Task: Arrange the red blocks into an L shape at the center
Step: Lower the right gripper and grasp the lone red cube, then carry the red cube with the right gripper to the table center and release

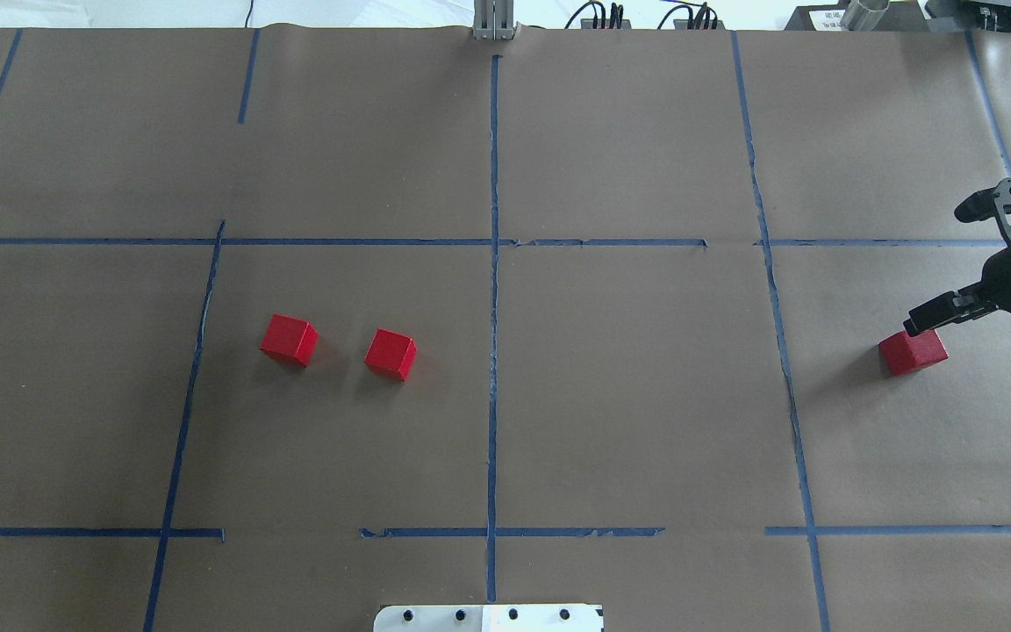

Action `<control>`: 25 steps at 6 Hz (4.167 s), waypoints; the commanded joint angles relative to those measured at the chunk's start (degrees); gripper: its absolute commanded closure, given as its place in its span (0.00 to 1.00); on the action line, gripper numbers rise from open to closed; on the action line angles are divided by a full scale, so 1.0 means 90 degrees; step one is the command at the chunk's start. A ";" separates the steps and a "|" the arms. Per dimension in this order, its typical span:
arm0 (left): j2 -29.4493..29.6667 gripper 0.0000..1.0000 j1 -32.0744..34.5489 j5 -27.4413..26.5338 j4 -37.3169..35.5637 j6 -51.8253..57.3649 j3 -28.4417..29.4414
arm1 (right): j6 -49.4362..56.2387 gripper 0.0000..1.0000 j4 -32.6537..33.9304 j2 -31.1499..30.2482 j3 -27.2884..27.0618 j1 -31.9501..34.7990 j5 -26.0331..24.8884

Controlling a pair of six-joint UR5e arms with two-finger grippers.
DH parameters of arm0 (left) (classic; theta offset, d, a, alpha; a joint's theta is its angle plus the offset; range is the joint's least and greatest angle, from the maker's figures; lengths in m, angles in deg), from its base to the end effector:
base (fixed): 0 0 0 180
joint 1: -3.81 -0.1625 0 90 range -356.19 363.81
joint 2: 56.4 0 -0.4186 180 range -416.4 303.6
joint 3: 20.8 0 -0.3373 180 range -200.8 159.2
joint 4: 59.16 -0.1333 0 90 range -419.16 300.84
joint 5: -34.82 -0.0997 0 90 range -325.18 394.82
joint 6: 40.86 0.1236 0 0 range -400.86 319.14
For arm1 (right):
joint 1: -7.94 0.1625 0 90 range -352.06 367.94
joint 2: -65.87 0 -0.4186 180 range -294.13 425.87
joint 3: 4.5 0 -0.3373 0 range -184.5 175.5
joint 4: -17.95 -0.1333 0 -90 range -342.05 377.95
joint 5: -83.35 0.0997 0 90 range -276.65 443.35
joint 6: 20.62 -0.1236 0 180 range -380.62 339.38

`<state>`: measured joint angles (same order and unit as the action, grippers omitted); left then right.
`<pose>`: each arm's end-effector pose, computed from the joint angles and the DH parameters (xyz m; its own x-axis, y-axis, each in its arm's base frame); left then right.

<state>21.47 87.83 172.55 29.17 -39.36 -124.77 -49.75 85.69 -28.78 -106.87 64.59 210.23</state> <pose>-0.0052 -0.3516 0.6438 0.6658 0.0983 -0.7396 -0.1217 0.9923 0.0223 -0.1903 -0.3968 0.5702 0.6715 -0.2507 0.6973 0.1710 0.9681 0.1834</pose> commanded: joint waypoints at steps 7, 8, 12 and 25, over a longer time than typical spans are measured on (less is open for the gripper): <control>0.0000 0.00 0.0000 0.0000 0.0010 0.0000 0.0010 | -0.0112 0.98 0.0089 0.0135 0.0052 -0.0582 -0.0143; 0.0000 0.00 0.0000 0.0000 0.0010 0.0000 0.0019 | -0.0490 0.98 0.0767 0.0522 -0.0533 -0.0592 -0.0114; 0.0000 0.00 0.0000 0.0000 0.0000 0.0009 0.0029 | -0.3719 0.98 0.2668 0.4161 0.0012 -0.2433 -0.1067; 0.0029 0.00 0.0000 -0.0029 0.0010 0.0000 0.0049 | -0.4742 0.00 0.2345 0.5975 0.1945 -0.3135 -0.1775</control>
<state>21.56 87.84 172.51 29.25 -39.30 -124.10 -92.51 106.49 25.00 -87.01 33.67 193.48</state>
